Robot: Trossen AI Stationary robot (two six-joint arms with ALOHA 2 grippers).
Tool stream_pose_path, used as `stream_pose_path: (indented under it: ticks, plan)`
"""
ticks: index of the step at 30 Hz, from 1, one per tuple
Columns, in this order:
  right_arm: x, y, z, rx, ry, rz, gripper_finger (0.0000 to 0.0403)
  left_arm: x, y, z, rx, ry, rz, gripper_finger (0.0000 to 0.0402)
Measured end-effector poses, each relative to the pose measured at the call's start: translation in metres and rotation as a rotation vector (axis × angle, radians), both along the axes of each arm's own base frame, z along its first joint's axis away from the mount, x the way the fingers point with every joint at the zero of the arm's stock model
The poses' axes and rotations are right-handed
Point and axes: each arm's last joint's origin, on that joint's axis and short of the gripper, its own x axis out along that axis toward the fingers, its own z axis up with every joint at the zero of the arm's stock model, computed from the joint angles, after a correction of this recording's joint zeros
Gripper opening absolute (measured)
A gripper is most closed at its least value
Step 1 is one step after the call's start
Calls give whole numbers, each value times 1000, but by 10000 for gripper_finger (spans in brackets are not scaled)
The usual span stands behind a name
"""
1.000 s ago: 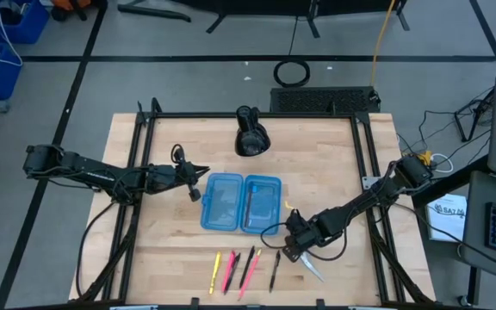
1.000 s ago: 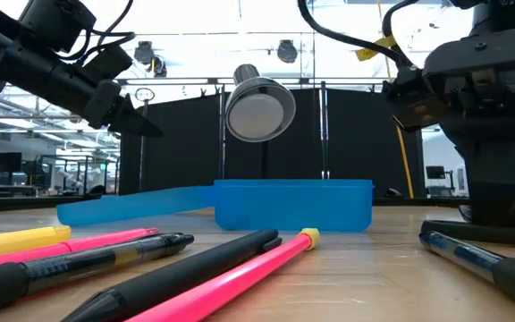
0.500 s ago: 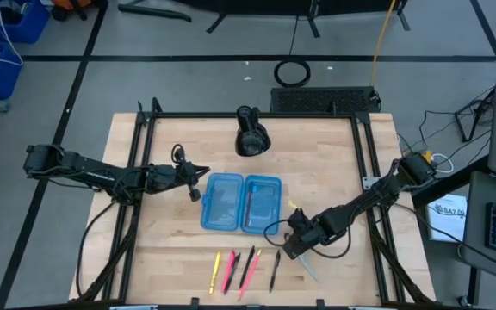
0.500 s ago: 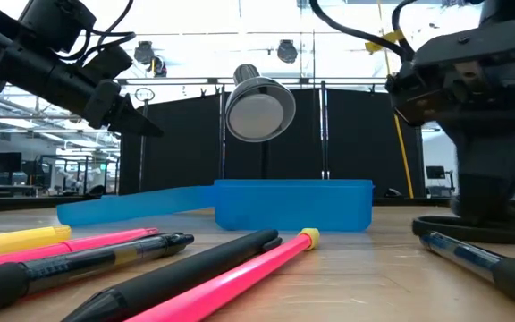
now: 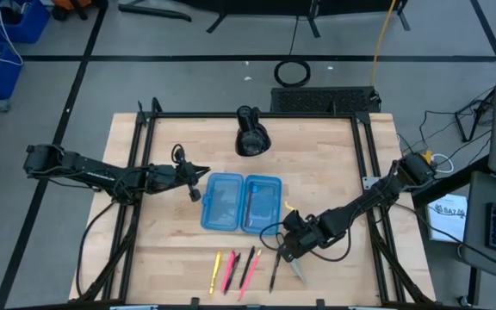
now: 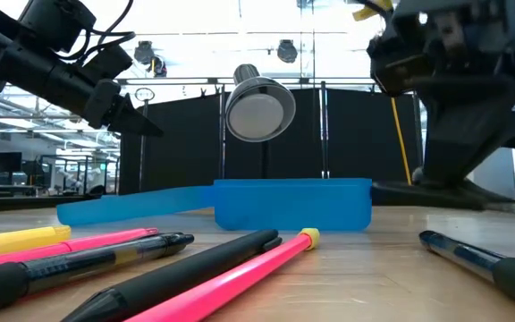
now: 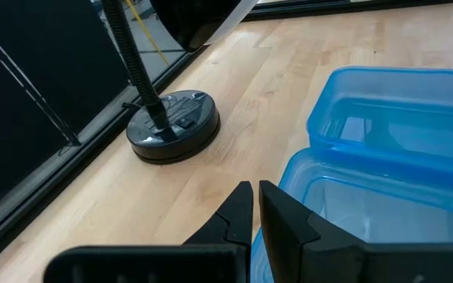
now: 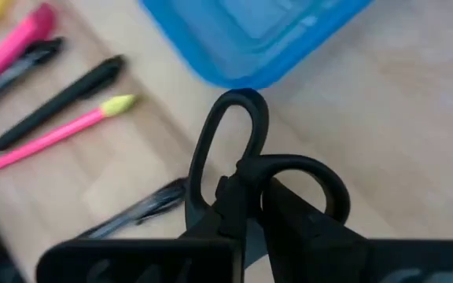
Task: Pick & place school supplies into a supply box
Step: Put the black scissors into the blue supply box
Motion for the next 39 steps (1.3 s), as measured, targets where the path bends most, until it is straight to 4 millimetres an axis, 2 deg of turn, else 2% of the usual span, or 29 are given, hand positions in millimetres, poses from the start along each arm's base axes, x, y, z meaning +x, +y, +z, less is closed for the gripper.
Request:
stream_pose_path:
  ticks: [8, 23, 35, 39]
  plan:
    - [7, 14, 9, 100, -132, -15, 10, 0, 0, 0, 0, 0, 0, 31]
    - [19, 20, 24, 1, -405, -52, 9, 0, 0, 0, -11, -1, -8, 31]
    - [17, -4, 65, -80, -541, -95, 8, 0, 0, -1, -15, 5, -7, 31]
    - [18, -21, 65, -90, -488, -165, 8, 0, 0, -1, -9, 8, -9, 31]
